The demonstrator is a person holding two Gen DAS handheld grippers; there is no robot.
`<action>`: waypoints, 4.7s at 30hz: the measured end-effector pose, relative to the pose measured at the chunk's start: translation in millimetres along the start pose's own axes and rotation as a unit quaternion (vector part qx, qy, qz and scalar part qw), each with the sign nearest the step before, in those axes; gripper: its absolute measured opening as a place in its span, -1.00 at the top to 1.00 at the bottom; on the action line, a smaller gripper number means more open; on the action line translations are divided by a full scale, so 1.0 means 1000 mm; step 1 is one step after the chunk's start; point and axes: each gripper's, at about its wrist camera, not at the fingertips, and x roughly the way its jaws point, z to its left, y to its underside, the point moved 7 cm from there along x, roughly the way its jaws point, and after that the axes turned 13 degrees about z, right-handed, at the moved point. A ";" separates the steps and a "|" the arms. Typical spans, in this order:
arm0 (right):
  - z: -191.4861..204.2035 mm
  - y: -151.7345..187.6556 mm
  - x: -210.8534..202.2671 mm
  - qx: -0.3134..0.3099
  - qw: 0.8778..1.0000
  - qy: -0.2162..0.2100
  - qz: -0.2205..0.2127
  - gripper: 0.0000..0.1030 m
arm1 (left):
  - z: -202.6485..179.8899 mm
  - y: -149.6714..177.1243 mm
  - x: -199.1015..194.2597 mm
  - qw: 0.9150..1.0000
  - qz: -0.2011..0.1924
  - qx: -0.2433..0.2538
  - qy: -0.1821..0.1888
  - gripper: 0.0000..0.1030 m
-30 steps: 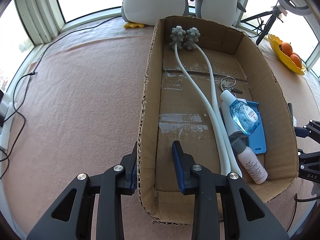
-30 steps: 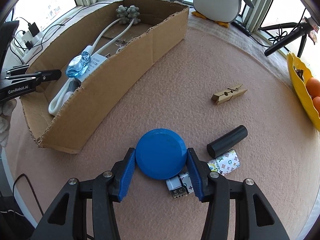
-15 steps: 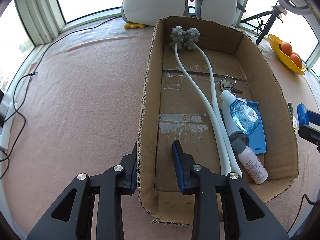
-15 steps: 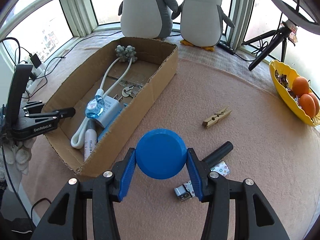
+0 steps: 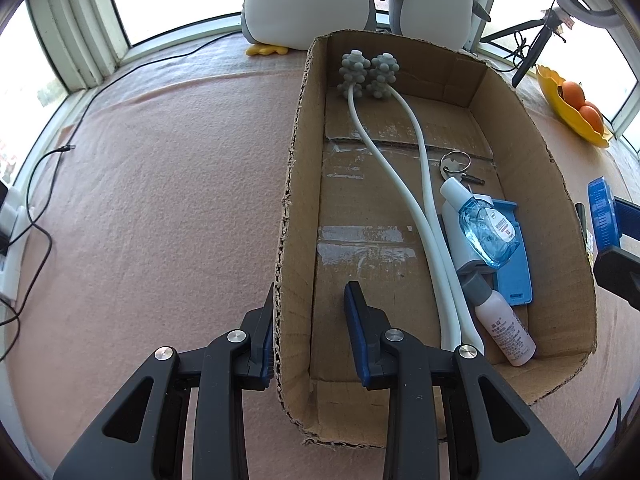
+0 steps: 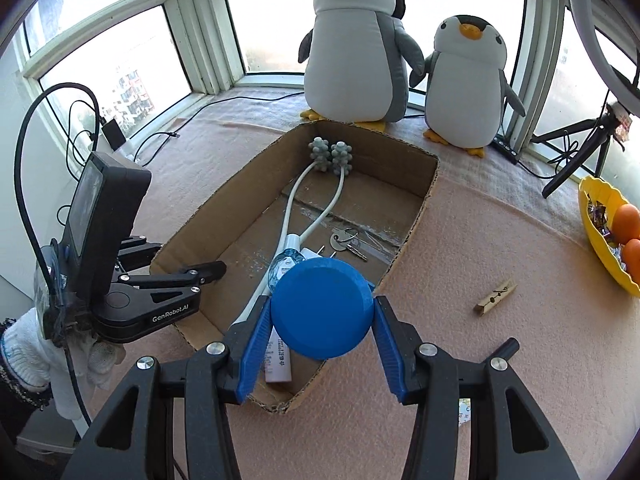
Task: Organize rigid objects
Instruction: 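Carry the blue lid with the right gripper into the box and release, then move the right gripper to the black cylinder and grasp it, then carry the black cylinder with the right gripper into the box and release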
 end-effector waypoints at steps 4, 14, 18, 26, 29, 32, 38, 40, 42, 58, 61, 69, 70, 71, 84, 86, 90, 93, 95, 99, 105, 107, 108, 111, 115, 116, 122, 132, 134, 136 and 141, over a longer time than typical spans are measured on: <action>0.007 -0.004 0.011 -0.001 1.000 -0.002 0.009 0.11 | -0.002 0.002 -0.001 1.000 0.001 0.007 -0.002 0.44; 0.011 -0.009 0.030 -0.008 1.000 0.011 0.028 0.11 | -0.001 0.009 -0.002 1.000 0.013 0.007 0.008 0.44; 0.011 -0.011 0.033 -0.009 0.999 0.014 0.031 0.11 | -0.001 0.008 -0.001 1.000 0.014 0.008 0.007 0.44; 0.013 -0.011 0.034 -0.013 0.999 0.021 0.030 0.10 | -0.001 0.008 -0.001 1.000 0.012 0.008 0.008 0.44; 0.013 -0.011 0.032 -0.010 0.999 0.023 0.026 0.08 | -0.002 0.008 -0.001 1.000 0.012 0.008 0.008 0.44; 0.010 -0.013 0.027 -0.005 0.999 0.027 0.019 -0.01 | -0.002 0.007 -0.001 1.000 0.012 0.008 0.007 0.44; 0.002 -0.011 0.018 0.008 1.000 0.024 0.009 -0.01 | -0.003 0.007 -0.001 1.000 0.012 0.008 0.006 0.44; -0.003 -0.009 0.013 0.016 1.000 0.021 0.005 -0.01 | -0.003 0.007 -0.001 1.000 0.012 0.008 0.007 0.44; -0.011 -0.006 0.008 0.024 0.999 0.021 0.002 -0.01 | -0.004 0.007 -0.002 1.000 0.012 0.008 0.006 0.44; -0.143 0.051 0.000 0.203 0.979 0.016 0.024 -0.01 | -0.005 0.006 -0.002 1.000 0.010 0.010 0.004 0.44; -0.162 0.057 0.008 0.225 0.973 0.020 0.036 -0.01 | -0.005 0.006 -0.002 1.000 0.010 0.010 0.004 0.44; -0.174 0.060 0.029 0.265 0.962 -0.012 0.057 0.00 | -0.005 0.006 -0.002 1.000 0.010 0.010 0.004 0.44; -0.173 0.059 0.031 0.265 0.962 -0.013 0.059 0.02 | -0.005 0.006 -0.001 1.000 0.010 0.010 0.004 0.44; -0.172 0.059 0.033 0.264 0.963 -0.011 0.061 0.03 | -0.005 0.006 -0.002 1.000 0.010 0.010 0.004 0.44; -0.159 0.054 0.056 0.219 0.970 0.044 0.099 0.43 | -0.004 0.006 -0.001 1.000 0.010 0.008 0.005 0.44; -0.158 0.052 0.057 0.211 0.971 0.048 0.101 0.49 | -0.004 0.006 -0.001 1.000 0.010 0.008 0.005 0.44; -0.156 0.049 0.058 0.197 0.973 0.052 0.104 0.71 | -0.004 0.006 -0.001 1.000 0.010 0.008 0.005 0.44; -0.154 0.048 0.058 0.192 0.975 0.054 0.103 0.71 | -0.004 0.006 -0.001 1.000 0.010 0.008 0.006 0.44; -0.153 0.048 0.058 0.191 0.975 0.055 0.101 0.71 | -0.004 0.006 -0.001 1.000 0.010 0.008 0.006 0.44; -0.152 0.049 0.057 0.198 0.974 0.048 0.096 0.71 | -0.004 0.006 -0.001 1.000 0.010 0.008 0.005 0.44; -0.148 0.048 0.046 0.205 0.975 0.040 0.079 0.71 | -0.004 0.006 -0.001 1.000 0.009 0.008 0.006 0.44; -0.145 0.045 0.040 0.202 0.976 0.041 0.070 0.71 | -0.004 0.006 -0.001 1.000 0.009 0.008 0.005 0.44; -0.143 0.043 0.037 0.201 0.977 0.041 0.065 0.71 | -0.004 0.006 -0.001 1.000 0.009 0.009 0.005 0.44; -0.137 0.035 0.026 0.196 0.979 0.035 0.048 0.71 | -0.004 0.006 -0.001 1.000 0.010 0.008 0.005 0.44; -0.123 0.023 0.012 0.180 0.982 0.037 0.028 0.71 | -0.004 0.006 -0.001 1.000 0.010 0.008 0.005 0.44; -0.119 0.021 0.009 0.176 0.983 0.037 0.024 0.71 | -0.004 0.006 -0.001 1.000 0.009 0.008 0.005 0.44; -0.092 0.007 0.004 0.155 0.988 0.017 0.007 0.71 | -0.004 0.006 -0.001 1.000 0.009 0.008 0.005 0.44; -0.047 -0.005 0.007 0.115 0.993 -0.006 0.006 0.71 | -0.004 0.006 -0.001 1.000 0.009 0.008 0.006 0.44; -0.039 -0.007 0.008 0.108 0.994 -0.010 0.007 0.71 | -0.004 0.006 -0.001 1.000 0.009 0.008 0.006 0.44; -0.031 -0.008 0.010 0.100 0.995 -0.014 0.009 0.71 | -0.003 0.006 -0.001 1.000 0.009 0.008 0.006 0.44; -0.011 -0.010 0.015 0.084 0.996 -0.019 0.013 0.71 | -0.003 0.007 -0.001 1.000 0.008 0.008 0.007 0.44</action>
